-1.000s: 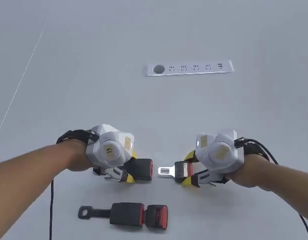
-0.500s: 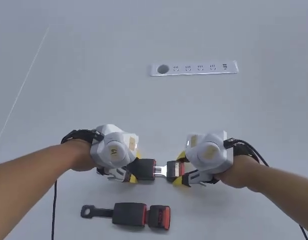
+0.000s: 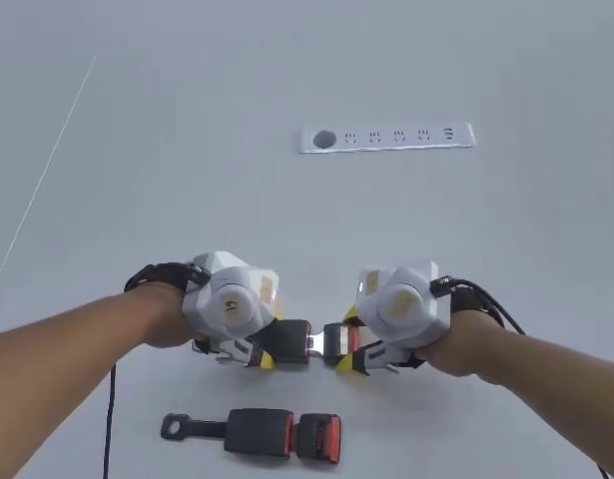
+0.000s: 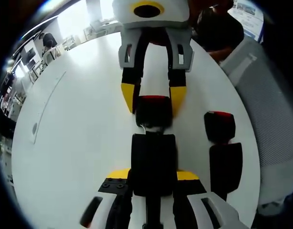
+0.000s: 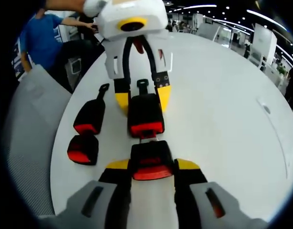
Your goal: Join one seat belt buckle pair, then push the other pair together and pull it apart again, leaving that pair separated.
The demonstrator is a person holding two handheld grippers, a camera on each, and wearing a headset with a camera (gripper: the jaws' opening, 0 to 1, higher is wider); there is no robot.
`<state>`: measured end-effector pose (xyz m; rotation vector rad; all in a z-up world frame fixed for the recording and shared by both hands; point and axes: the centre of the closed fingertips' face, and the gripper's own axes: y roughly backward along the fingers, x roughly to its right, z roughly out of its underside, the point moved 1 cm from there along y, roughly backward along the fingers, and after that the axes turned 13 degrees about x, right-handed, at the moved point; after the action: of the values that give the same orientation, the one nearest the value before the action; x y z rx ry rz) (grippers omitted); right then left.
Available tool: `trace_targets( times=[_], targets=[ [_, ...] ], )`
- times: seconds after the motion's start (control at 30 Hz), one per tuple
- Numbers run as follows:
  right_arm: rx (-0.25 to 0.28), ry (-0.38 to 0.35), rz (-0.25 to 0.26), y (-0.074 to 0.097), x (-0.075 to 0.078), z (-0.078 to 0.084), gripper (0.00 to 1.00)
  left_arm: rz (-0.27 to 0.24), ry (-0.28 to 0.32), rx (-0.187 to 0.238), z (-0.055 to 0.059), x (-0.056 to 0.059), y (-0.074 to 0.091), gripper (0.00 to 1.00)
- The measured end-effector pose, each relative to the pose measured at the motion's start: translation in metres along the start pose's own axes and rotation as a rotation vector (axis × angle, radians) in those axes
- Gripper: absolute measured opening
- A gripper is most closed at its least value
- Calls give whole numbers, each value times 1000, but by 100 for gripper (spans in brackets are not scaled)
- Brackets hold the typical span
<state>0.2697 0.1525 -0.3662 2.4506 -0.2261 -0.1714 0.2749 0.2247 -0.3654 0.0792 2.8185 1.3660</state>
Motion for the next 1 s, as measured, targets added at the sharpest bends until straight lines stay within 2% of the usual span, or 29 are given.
trace_targets(
  times=[0.13, 0.23, 0.47, 1.0],
  targets=[
    [-1, -7, 16, -5, -2, -4, 34, -2, 2, -3, -1, 0, 0, 33],
    [23, -34, 34, -6, -2, -5, 34, -1, -1, -6, -1, 0, 0, 33],
    [-12, -40, 48, -7, -2, -6, 34, -1, -2, -11, -1, 0, -1, 33],
    [-31, -27, 58, -8, -1, -6, 34, -14, 31, -13, 1, 0, -2, 33]
  ],
)
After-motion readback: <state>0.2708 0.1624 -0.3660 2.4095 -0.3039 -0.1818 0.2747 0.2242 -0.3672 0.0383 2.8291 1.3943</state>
